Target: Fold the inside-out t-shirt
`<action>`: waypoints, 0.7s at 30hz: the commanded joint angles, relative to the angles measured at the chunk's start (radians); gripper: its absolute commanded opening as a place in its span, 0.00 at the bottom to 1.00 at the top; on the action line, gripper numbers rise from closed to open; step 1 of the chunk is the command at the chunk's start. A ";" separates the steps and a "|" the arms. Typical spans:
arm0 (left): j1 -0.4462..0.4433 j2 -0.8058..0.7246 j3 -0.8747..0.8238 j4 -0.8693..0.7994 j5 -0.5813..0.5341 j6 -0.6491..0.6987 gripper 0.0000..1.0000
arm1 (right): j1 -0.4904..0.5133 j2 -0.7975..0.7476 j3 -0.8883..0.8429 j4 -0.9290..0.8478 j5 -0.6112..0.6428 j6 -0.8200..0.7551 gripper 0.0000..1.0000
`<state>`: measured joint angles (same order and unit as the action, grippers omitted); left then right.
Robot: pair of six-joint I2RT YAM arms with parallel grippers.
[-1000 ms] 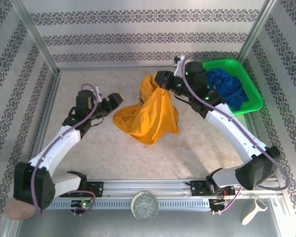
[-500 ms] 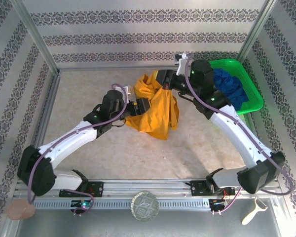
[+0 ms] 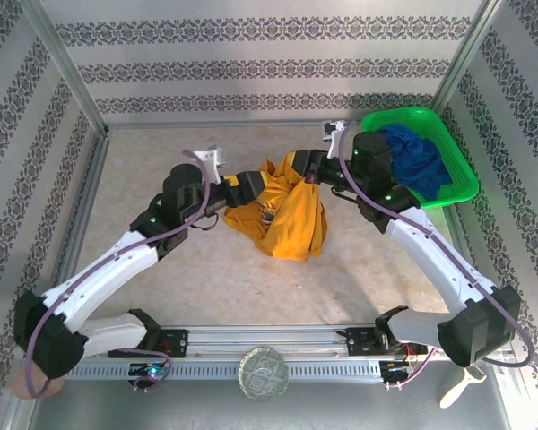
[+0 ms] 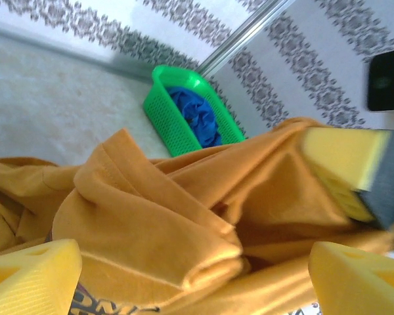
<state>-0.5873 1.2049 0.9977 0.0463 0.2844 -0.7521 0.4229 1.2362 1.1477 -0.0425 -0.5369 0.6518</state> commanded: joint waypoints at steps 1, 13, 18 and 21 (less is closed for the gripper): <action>0.004 0.069 0.052 0.034 0.034 -0.050 0.90 | 0.010 -0.044 -0.011 0.096 -0.026 0.017 0.00; 0.024 0.281 0.139 0.099 0.062 -0.064 0.12 | 0.000 -0.092 -0.085 0.134 -0.031 0.041 0.00; 0.119 0.204 0.108 0.220 0.213 -0.055 0.00 | -0.077 -0.192 -0.289 0.204 0.036 0.090 0.00; 0.200 0.184 0.079 0.381 0.402 -0.122 0.00 | -0.108 -0.208 -0.425 0.285 0.094 0.137 0.17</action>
<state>-0.4530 1.4425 1.0885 0.1989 0.5087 -0.8284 0.3347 1.0382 0.8104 0.1375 -0.5076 0.7414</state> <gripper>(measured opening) 0.052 0.116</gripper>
